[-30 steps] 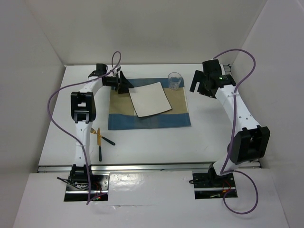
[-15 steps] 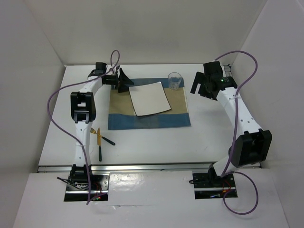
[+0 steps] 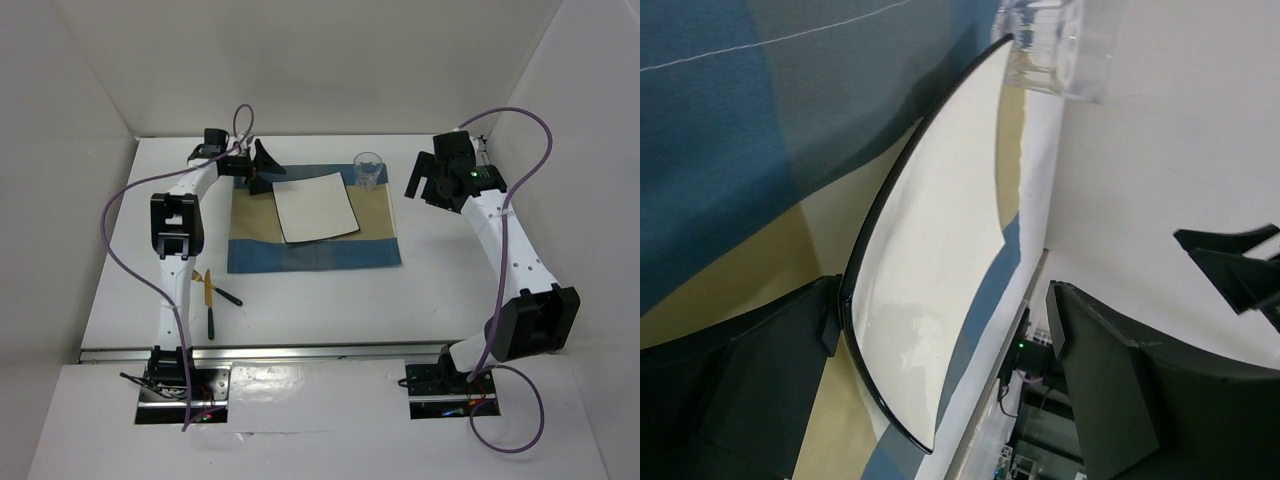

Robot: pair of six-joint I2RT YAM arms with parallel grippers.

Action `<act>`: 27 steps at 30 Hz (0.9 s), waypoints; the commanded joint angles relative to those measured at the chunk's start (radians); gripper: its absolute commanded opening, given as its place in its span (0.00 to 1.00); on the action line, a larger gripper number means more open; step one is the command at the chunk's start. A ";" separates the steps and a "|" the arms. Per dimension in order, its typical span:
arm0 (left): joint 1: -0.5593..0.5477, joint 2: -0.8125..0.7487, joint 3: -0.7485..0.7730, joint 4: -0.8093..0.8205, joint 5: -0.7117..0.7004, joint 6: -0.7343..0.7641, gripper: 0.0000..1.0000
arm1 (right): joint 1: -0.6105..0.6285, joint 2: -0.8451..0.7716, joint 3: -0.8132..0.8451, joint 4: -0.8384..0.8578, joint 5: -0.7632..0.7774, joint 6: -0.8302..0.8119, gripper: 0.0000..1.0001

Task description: Set the dinner table for one person

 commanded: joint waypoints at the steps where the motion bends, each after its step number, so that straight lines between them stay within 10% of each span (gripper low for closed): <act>1: 0.006 -0.039 0.062 -0.089 -0.058 0.064 1.00 | -0.008 -0.038 -0.006 -0.021 0.026 0.013 1.00; 16: 0.027 -0.189 0.111 -0.286 -0.389 0.242 1.00 | -0.008 -0.058 -0.006 -0.021 0.017 0.013 1.00; 22: 0.027 -0.526 -0.129 -0.336 -0.750 0.270 0.99 | -0.008 -0.067 -0.025 -0.021 0.008 0.013 1.00; 27: 0.037 -0.866 -0.552 -0.316 -1.073 0.164 0.65 | -0.008 -0.067 -0.047 0.011 -0.013 0.013 1.00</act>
